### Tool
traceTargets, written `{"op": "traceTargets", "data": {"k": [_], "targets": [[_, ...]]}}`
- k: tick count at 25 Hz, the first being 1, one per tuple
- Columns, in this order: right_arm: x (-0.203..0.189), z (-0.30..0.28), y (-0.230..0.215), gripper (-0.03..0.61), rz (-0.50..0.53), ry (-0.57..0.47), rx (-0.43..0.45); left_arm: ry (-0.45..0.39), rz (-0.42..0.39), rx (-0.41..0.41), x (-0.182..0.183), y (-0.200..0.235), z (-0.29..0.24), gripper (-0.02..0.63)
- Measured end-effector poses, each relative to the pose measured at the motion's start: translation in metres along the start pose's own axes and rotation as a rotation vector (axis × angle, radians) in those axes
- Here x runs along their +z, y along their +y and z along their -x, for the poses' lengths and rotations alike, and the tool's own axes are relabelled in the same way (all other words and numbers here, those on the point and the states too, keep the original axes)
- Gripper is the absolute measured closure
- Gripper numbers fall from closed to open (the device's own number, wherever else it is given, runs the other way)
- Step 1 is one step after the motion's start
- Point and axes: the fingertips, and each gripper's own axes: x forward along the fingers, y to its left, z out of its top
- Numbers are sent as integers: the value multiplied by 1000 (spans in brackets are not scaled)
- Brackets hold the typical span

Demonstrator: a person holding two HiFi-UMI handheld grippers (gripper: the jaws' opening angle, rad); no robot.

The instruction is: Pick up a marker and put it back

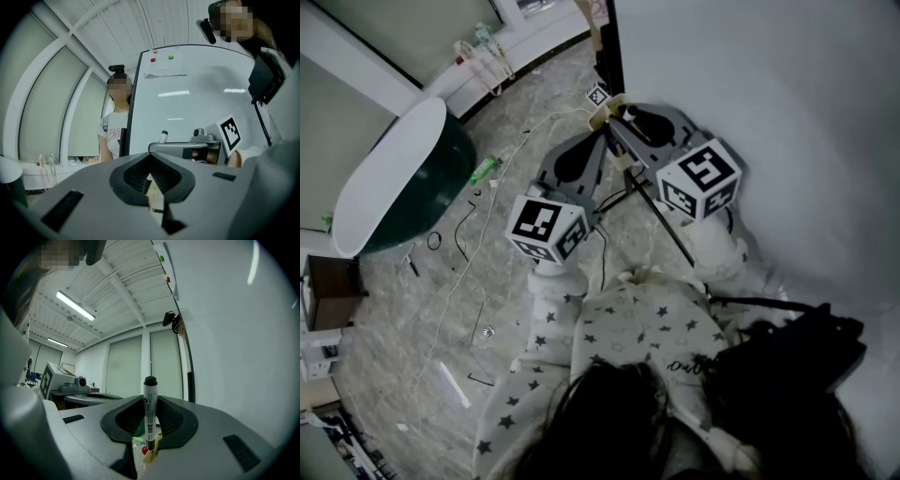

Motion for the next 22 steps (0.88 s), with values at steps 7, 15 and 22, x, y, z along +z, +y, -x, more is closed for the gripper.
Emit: {"op": "traceTargets", "data": {"k": [7,15,22], "targets": [[-19,0,-8,495,-5,31,-24,19,-2,12,-9,4,1,614],[-56,-8,-15,495,-2,75,-51,29,6,-3,-25,3,-10,614],[-74,-7,-15,495,13,98,-71,35,18,-11,-36,2,-12,614]]}}
